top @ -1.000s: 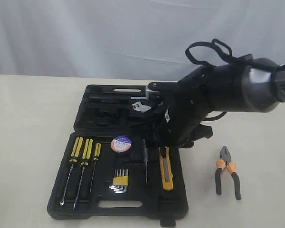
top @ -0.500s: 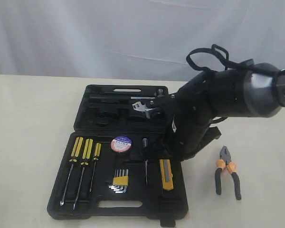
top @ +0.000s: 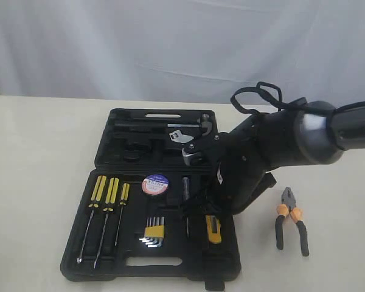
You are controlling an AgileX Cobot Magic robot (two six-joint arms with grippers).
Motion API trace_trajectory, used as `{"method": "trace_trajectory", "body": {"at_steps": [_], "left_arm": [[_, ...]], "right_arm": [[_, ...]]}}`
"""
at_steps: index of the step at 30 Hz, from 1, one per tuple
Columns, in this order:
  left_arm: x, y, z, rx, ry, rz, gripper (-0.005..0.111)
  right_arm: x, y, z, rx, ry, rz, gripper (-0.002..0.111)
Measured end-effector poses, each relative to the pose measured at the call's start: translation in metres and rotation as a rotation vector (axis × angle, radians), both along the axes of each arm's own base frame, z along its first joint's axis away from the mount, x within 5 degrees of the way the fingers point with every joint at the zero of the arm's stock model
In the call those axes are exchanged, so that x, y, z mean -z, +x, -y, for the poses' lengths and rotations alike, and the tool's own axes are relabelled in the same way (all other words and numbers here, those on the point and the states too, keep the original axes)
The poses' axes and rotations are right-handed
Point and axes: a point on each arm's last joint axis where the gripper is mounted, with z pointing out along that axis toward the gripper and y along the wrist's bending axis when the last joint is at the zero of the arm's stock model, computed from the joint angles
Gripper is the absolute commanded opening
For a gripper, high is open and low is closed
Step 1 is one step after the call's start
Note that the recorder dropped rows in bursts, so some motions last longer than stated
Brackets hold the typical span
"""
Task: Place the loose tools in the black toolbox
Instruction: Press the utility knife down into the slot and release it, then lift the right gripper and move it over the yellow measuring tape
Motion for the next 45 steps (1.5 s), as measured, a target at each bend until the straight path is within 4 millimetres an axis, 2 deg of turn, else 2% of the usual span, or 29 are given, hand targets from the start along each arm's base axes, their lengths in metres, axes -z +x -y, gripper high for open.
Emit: {"method": "trace_trajectory", "body": {"at_steps": [14,45], "left_arm": [[0.0000,0.0000,0.0000,0.000,0.000,0.000,0.000],[0.0000,0.0000,0.0000,0.000,0.000,0.000,0.000]], "right_arm": [[-0.0044,0.0016,-0.0008,-0.005,0.010,0.031,-0.001],[-0.0009,-0.0005,-0.0019,0.016,0.027,-0.002,-0.001]]}}
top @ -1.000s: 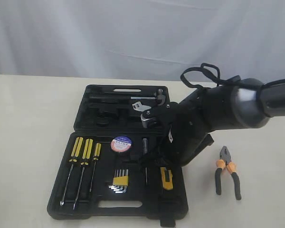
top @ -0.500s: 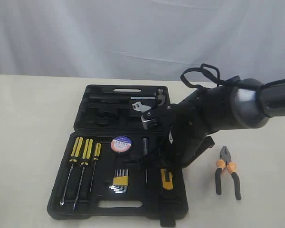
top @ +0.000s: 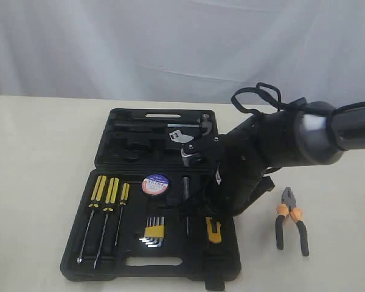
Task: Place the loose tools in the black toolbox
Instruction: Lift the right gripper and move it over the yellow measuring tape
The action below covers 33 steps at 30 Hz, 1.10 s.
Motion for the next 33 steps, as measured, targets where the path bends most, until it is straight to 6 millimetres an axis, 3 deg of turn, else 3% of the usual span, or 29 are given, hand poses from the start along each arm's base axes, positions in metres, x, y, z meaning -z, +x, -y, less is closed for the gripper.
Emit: {"method": "trace_trajectory", "body": {"at_steps": [4,9,11,17,19,22,27,33], "left_arm": [[0.000,0.000,0.000,0.000,0.000,0.000,0.000],[0.000,0.000,0.000,0.000,0.000,0.000,0.000],[0.000,0.000,0.000,0.000,0.000,0.000,0.000],[0.000,0.000,0.000,0.000,0.000,0.000,0.000],[0.000,0.000,0.000,0.000,0.000,0.000,0.000],[0.000,0.000,0.000,0.000,0.000,0.000,0.000],[0.000,0.000,0.000,0.000,0.000,0.000,0.000],[0.000,0.000,0.000,0.000,0.000,0.000,0.000]], "right_arm": [[-0.016,0.000,0.000,-0.017,0.007,0.045,-0.001],[-0.101,0.000,0.007,-0.006,0.035,0.246,-0.001],[-0.117,-0.003,0.023,0.029,0.023,0.270,-0.001],[-0.115,0.002,0.089,0.185,-0.015,0.268,-0.001],[-0.107,0.010,0.104,0.216,-0.012,0.306,-0.001],[-0.092,0.043,0.122,0.254,-0.013,0.331,-0.001],[-0.088,0.082,0.132,0.267,-0.038,0.262,-0.001],[-0.095,0.097,0.129,0.314,0.040,0.161,-0.001]]}}
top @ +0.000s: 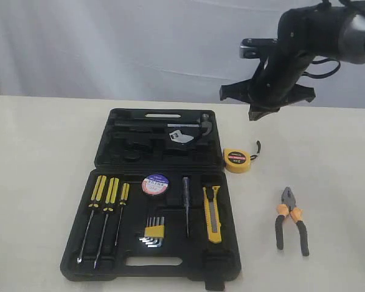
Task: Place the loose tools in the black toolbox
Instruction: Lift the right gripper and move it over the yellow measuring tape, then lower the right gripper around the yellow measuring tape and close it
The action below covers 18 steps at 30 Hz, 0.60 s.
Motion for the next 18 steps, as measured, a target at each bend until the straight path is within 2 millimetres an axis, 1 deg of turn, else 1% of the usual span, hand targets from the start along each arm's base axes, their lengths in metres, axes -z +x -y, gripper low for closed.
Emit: {"method": "trace_trajectory", "body": {"at_steps": [5,8,10,13,18], "left_arm": [[0.000,0.000,0.000,0.000,0.000,0.000,0.000],[0.000,0.000,0.000,0.000,0.000,0.000,0.000],[0.000,0.000,0.000,0.000,0.000,0.000,0.000],[0.000,0.000,0.000,0.000,0.000,0.000,0.000],[0.000,0.000,0.000,0.000,0.000,0.000,0.000]], "right_arm": [[-0.017,0.000,-0.005,-0.005,0.009,-0.042,-0.001],[-0.020,0.000,-0.011,-0.016,0.009,-0.050,-0.001],[-0.019,0.000,-0.013,-0.021,0.010,-0.054,-0.001],[-0.012,0.003,-0.016,-0.034,0.008,-0.072,-0.001],[0.014,0.006,-0.012,-0.051,-0.031,-0.156,-0.001]]}}
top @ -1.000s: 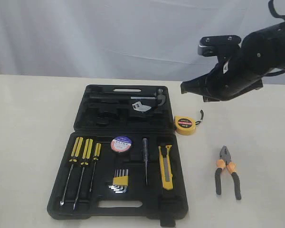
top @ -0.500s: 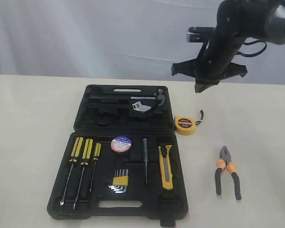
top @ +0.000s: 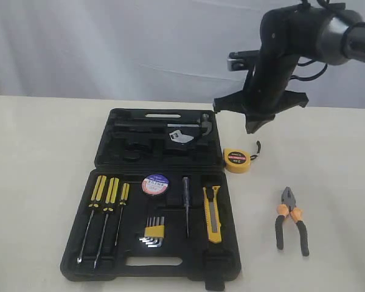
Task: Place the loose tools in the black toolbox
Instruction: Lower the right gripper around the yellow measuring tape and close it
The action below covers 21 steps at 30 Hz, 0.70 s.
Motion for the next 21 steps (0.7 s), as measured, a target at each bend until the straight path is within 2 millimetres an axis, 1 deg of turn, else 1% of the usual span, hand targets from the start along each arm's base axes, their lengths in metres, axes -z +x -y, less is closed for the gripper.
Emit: {"method": "trace_trajectory", "body": {"at_steps": [4,7,13,16,21], "left_arm": [[0.000,0.000,0.000,0.000,0.000,0.000,0.000],[0.000,0.000,0.000,0.000,0.000,0.000,0.000],[0.000,0.000,0.000,0.000,0.000,0.000,0.000],[0.000,0.000,0.000,0.000,0.000,0.000,0.000],[0.000,0.000,0.000,0.000,0.000,0.000,0.000]], "right_arm": [[0.021,0.004,0.002,-0.008,-0.015,-0.047,-0.001],[0.031,0.007,0.002,-0.012,-0.015,-0.053,-0.001],[0.031,0.012,0.002,-0.017,-0.014,0.003,-0.001],[0.037,0.014,0.001,-0.013,0.000,-0.003,-0.001],[0.055,0.025,-0.003,-0.017,0.057,-0.014,-0.001]]}}
